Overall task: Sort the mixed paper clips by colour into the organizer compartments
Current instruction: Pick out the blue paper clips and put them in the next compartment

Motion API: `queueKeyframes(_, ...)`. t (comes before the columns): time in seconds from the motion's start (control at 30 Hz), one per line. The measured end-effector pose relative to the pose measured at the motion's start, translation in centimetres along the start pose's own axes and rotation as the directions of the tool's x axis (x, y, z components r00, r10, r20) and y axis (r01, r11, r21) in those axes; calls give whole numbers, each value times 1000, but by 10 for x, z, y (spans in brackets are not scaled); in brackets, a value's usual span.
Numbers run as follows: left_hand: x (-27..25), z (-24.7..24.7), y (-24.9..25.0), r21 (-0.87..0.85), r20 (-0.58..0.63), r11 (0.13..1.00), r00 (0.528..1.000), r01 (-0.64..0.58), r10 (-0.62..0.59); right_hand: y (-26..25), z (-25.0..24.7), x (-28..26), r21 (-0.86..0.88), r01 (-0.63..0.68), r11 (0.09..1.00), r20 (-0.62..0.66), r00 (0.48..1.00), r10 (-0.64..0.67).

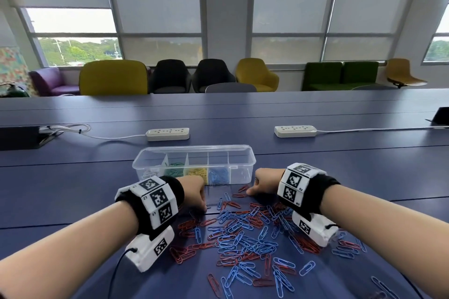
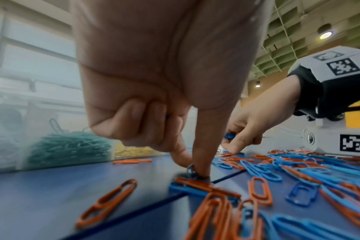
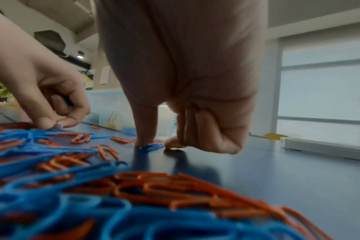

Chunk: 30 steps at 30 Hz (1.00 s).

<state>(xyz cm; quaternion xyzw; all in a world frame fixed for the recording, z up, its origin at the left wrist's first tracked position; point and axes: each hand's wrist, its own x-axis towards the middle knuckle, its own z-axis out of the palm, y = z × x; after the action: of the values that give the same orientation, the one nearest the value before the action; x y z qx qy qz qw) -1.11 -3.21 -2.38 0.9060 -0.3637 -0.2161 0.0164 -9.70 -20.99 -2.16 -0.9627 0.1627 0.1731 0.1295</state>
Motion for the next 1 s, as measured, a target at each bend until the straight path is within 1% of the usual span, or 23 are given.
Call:
queueKeyframes(0.07, -1, -2, -1, -117, 11, 993, 1000, 10, -9, -2, 1, 0, -39, 30, 999, -10, 1000, -30)
queueKeyframes(0.1, -2, -4, -3, -269, 7, 963, 1000, 10, -8, -2, 1, -2, -58, 39, 998, -13, 999, -40)
queueKeyframes(0.13, -5, -6, -6, -466, 4, 885, 1000, 4, -3, -2, 1, -3, -57, 48, 997, -9, 999, -49)
queueKeyframes(0.17, -9, -9, -8, -658, 0, 753, 1000, -4, 5, -1, 1, -4, -31, 54, 998, -4, 999, -54)
queueKeyframes(0.2, -15, -11, -10, -802, 0, 597, 1000, -15, 25, 0, 1, -6, 13, 62, 998, 5, 998, -62)
queueKeyframes(0.23, -19, -14, -13, -891, 0, 454, 999, -24, 52, 1, 1, -10, 86, 82, 993, 18, 996, -84)
queueKeyframes(0.27, -24, -16, -15, -937, 2, 347, 997, -25, 78, 2, 1, -12, 189, 112, 976, 31, 992, -120)
queueKeyframes(0.3, -29, -16, -18, -963, 7, 269, 995, -21, 103, 4, 2, -15, 335, 139, 932, 44, 986, -162)
queueKeyframes(0.37, -34, -16, -23, -987, 40, 163, 992, 19, 123, 7, 4, -22, 627, 140, 766, 51, 974, -220)
queueKeyframes(0.4, -34, -15, -25, -991, 61, 125, 990, 45, 127, 7, 5, -26, 711, 144, 689, 32, 971, -236)
queueKeyframes(0.47, -36, -13, -29, -992, 109, 75, 985, 100, 135, 7, 5, -31, 777, 175, 604, -3, 962, -274)
queueKeyframes(0.53, -36, -10, -31, -988, 154, 55, 978, 148, 139, 4, 4, -33, 800, 196, 568, -15, 952, -307)
queueKeyframes(0.57, -36, -10, -31, -984, 173, 67, 977, 166, 127, 3, 3, -32, 804, 196, 561, -7, 947, -320)
queueKeyframes(0.6, -35, -9, -31, -978, 190, 106, 977, 180, 99, 1, 2, -31, 795, 196, 574, 7, 944, -331)
queueKeyframes(0.63, -33, -7, -31, -967, 190, 186, 980, 176, 58, -2, 2, -28, 762, 198, 616, 22, 943, -331)
queueKeyframes(0.67, -31, -6, -32, -934, 159, 326, 987, 145, 18, -5, 2, -24, 705, 208, 678, 34, 945, -325)
queueKeyframes(0.7, -29, -6, -34, -848, 102, 523, 995, 89, -4, -9, 1, -21, 613, 229, 756, 43, 946, -321)
queueKeyframes(0.73, -27, -5, -36, -687, 38, 726, 999, 27, -1, -13, 0, -17, 496, 256, 830, 46, 947, -319)
queueKeyframes(0.77, -25, -5, -39, -491, -15, 871, 1000, -29, 25, -19, -1, -15, 377, 280, 883, 46, 946, -320)
queueKeyframes(0.8, -23, -4, -41, -326, -45, 942, 997, -76, 64, -25, -1, -12, 278, 303, 912, 43, 944, -327)
queueKeyframes(0.83, -21, -3, -43, -224, -45, 969, 994, -102, 95, -31, -1, -10, 204, 322, 924, 38, 941, -336)
queueKeyframes(0.87, -20, -2, -44, -174, -27, 978, 993, -117, 114, -37, 1, -7, 146, 339, 929, 32, 937, -347)
queueKeyframes(1.0, -13, 4, -41, -116, -14, 980, 986, -165, 164, -52, 7, 5, -49, 390, 919, 39, 920, -389)
